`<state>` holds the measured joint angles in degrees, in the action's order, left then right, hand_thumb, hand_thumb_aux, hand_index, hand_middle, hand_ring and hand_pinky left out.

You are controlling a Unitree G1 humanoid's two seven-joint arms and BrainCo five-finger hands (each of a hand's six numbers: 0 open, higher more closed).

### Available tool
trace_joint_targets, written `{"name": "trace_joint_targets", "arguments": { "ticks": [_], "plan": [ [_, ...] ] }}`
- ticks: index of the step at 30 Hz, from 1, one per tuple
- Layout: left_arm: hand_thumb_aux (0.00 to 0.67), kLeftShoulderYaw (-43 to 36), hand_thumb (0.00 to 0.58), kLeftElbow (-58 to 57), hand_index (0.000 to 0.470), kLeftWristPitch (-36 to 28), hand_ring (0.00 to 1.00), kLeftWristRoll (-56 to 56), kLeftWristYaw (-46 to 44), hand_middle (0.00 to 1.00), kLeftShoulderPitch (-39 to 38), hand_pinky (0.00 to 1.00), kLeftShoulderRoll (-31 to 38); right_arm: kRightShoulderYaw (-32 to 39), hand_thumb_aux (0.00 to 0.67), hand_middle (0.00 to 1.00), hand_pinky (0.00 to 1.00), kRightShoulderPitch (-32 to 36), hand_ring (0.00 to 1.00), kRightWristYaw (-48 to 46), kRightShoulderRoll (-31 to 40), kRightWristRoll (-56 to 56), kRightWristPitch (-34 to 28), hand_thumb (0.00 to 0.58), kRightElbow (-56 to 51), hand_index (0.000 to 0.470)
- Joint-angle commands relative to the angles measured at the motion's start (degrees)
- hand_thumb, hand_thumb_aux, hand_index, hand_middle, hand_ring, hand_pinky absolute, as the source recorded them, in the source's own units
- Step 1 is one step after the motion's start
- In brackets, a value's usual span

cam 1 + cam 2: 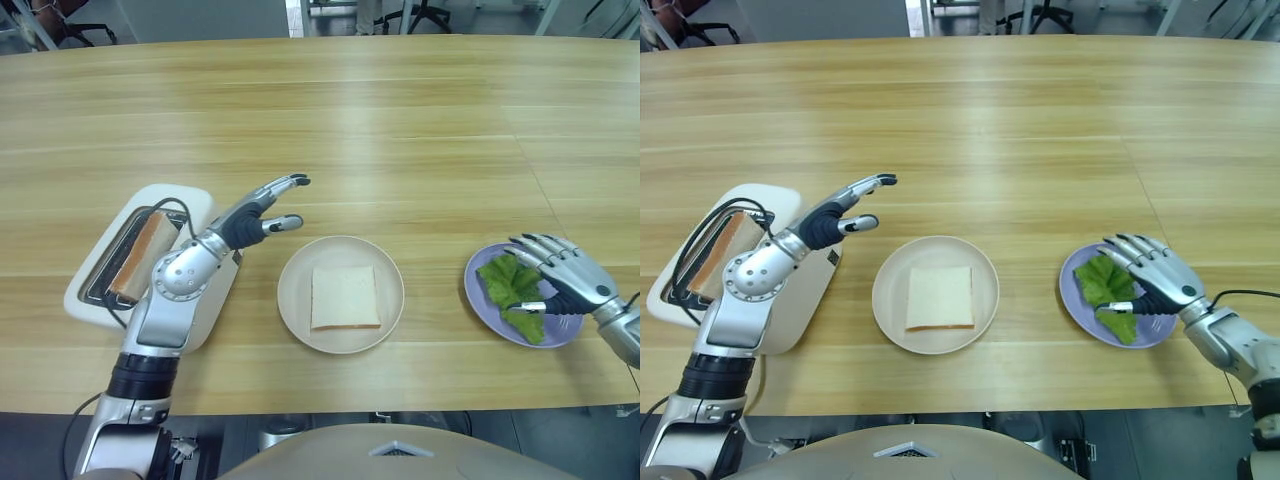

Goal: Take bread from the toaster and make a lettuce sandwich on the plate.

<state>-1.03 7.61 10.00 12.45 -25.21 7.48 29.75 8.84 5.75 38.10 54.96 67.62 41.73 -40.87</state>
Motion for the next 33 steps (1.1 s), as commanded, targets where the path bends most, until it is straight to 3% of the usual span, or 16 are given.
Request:
{"name": "trace_joint_targets", "arguments": {
  "ticks": [1, 13, 22, 33],
  "plan": [
    [0.0, 1.9, 0.0, 0.5, 0.0, -0.5, 0.0, -0.9, 1.2, 0.0, -2.2, 0.0, 0.3, 6.7, 0.0, 0.0, 0.0, 4.1, 0.0, 6.5, -0.4, 3.5, -4.1, 0.0, -5.2, 0.0],
    [0.0, 1.9, 0.0, -0.3, 0.0, 0.5, 0.0, -1.2, 2.0, 0.0, -2.9, 0.0, 0.9, 18.2, 0.0, 0.0, 0.0, 10.7, 0.0, 19.7, -1.8, 3.8, -15.5, 0.0, -14.7, 0.0],
    [0.0, 2.1, 0.0, -1.0, 0.0, 1.2, 0.0, -1.3, 2.0, 0.0, -2.8, 0.0, 1.3, 22.2, 0.0, 0.0, 0.0, 11.9, 0.0, 23.4, -0.5, 2.0, -16.3, 0.0, -18.9, 0.0],
    [0.0, 1.6, 0.0, -1.8, 0.0, 2.3, 0.0, -1.2, 1.5, 0.0, -2.7, 0.0, 1.7, 27.5, 0.0, 0.0, 0.0, 13.1, 0.0, 21.9, -2.6, 0.4, -12.8, 0.0, -22.9, 0.0]
  ]
}}
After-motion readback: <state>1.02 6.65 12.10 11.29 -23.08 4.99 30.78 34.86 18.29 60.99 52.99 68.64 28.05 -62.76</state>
